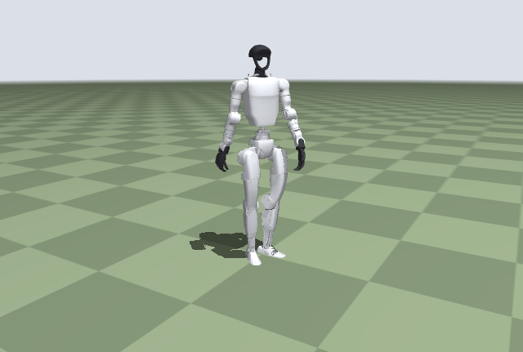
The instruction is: In place motions
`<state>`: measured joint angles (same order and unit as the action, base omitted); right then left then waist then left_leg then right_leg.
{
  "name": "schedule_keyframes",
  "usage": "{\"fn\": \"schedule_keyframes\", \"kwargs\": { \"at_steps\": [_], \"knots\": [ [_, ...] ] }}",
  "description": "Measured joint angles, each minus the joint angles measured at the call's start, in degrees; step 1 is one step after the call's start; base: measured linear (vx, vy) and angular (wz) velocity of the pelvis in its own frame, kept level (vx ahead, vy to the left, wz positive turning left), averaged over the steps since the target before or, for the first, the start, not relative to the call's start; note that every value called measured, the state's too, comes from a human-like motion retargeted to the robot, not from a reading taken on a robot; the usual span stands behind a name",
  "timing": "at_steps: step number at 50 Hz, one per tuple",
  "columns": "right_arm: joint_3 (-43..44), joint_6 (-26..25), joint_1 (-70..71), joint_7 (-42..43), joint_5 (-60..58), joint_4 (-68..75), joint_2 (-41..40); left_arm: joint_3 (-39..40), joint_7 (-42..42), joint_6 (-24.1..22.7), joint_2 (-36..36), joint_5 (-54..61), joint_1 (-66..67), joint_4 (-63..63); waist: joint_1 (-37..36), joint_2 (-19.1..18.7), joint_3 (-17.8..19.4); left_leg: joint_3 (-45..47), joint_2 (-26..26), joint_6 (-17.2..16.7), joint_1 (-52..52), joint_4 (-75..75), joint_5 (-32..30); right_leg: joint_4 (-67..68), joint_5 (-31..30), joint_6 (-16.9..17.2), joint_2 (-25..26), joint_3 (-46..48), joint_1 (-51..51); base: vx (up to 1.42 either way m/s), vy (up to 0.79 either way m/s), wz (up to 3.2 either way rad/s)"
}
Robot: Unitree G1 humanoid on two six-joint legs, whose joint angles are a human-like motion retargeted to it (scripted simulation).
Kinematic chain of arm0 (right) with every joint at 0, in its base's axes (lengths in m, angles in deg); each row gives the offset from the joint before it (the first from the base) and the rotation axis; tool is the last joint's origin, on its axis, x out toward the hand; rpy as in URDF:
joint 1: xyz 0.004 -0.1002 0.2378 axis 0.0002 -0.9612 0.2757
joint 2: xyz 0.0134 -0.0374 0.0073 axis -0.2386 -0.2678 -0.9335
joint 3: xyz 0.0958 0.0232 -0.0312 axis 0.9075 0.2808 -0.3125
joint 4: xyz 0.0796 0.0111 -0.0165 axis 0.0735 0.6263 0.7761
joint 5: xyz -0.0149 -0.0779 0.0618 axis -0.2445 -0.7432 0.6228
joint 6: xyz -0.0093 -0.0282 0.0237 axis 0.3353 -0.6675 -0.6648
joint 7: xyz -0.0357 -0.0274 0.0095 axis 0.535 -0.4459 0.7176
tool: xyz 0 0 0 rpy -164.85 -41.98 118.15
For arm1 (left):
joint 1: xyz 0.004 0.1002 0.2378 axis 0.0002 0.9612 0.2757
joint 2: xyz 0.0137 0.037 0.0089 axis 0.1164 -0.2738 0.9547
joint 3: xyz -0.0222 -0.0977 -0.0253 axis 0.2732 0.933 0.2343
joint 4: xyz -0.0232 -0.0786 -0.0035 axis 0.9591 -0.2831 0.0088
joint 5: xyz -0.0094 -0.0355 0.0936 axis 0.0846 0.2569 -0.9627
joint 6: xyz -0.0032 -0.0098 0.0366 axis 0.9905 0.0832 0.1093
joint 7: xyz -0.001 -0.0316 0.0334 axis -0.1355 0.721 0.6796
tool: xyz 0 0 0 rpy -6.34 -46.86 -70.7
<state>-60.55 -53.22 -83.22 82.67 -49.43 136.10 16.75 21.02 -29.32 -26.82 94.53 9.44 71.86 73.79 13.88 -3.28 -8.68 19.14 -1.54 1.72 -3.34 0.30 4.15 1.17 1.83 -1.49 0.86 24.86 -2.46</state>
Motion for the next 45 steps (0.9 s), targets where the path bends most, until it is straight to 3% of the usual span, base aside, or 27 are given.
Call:
{"fn": "schedule_keyframes", "kwargs": {
  "at_steps": [7,10,12,15,17,22,30,33,37,45],
  "knots": [
    [-6.8,4.1,7.7,0.4,-4.1,-4.6,-3.6,3.5,2.9,1.5,0.5,-6.9,9.8,13.9,-0.8,-0.1,-0.5,-0.3,-0.4,-0.1,0.6,0.4,0.2,0.2,0.4,-0.2,0.0,-0.6,-0.2,0.00,0.00,0.00],
    [-9.9,5.8,11.6,-1.2,-5.4,-8.1,-5.1,5.8,5.6,2.9,1.2,-6.3,15.0,20.5,2.4,-0.1,-0.9,-3.7,-0.7,-0.9,1.3,0.6,0.7,0.3,0.8,0.2,-1.0,2.4,-0.2,0.01,0.02,0.55],
    [-12.1,7.1,14.3,-3.4,-5.4,-10.9,-6.2,8.1,7.2,3.1,1.6,-5.4,19.6,21.5,0.7,-0.2,-0.6,-1.4,-0.6,-0.3,0.6,0.3,0.3,0.6,0.6,0.0,-0.5,-0.1,-0.5,-0.01,0.00,0.52],
    [-13.4,9.1,17.6,-6.6,-4.2,-15.3,-7.5,10.3,6.9,2.6,1.9,-5.0,25.9,21.2,12.6,-1.3,-1.2,-13.2,-2.1,-1.0,0.5,0.0,1.0,0.5,2.0,1.2,-2.8,11.3,0.2,-0.04,-0.01,1.75],
    [-15.7,9.8,18.9,-8.6,-2.9,-18.6,-8.9,13.9,5.3,2.4,1.7,-4.9,29.6,20.7,-2.5,0.1,-0.1,3.3,0.0,0.2,-0.6,-0.2,-0.3,1.0,0.1,-0.4,0.2,-5.0,-1.5,-0.01,0.01,-4.53],
    [-15.6,10.8,20.0,-11.9,-1.8,-24.5,-10.6,14.1,5.2,4.6,2.4,-6.0,32.8,21.5,-0.6,-0.1,0.0,1.1,-0.2,-0.3,0.0,0.0,-0.1,0.9,0.3,-0.3,-0.2,-2.9,-1.2,-0.02,0.00,0.02],
    [-14.8,11.4,16.8,-12.6,-4.5,-23.6,-9.4,10.2,7.0,6.8,2.3,-7.1,25.3,18.8,-2.3,0.2,-0.2,3.0,-0.3,-0.1,0.1,0.6,-0.3,0.9,0.0,-0.6,0.3,-4.4,-1.5,0.00,0.00,-0.40],
    [-14.3,10.1,15.0,-9.2,-6.6,-18.5,-8.2,8.0,10.8,6.9,2.2,-7.3,20.5,16.0,-16.4,1.3,0.4,17.3,-0.5,1.4,1.9,3.4,-0.5,1.7,-1.9,-1.6,3.5,-18.2,-3.0,0.01,0.00,-3.16],
    [-9.8,6.9,11.9,-5.1,-9.1,-10.2,-5.7,1.0,13.7,6.1,2.7,-8.7,13.0,12.9,-0.3,0.4,-0.5,0.4,0.6,-1.3,-0.3,-0.3,-0.1,0.6,0.2,-0.4,-0.4,-1.8,-1.2,-0.02,0.00,2.90],
    [-1.3,4.4,2.2,-2.0,-6.5,-3.7,-0.2,1.3,2.0,2.9,1.1,-2.8,2.6,2.0,-0.9,0.4,-0.4,1.9,0.6,-0.3,-1.3,-0.4,-0.5,0.3,-0.1,-0.5,0.2,-2.2,-1.4,-0.01,-0.01,-0.04]
  ]
}}
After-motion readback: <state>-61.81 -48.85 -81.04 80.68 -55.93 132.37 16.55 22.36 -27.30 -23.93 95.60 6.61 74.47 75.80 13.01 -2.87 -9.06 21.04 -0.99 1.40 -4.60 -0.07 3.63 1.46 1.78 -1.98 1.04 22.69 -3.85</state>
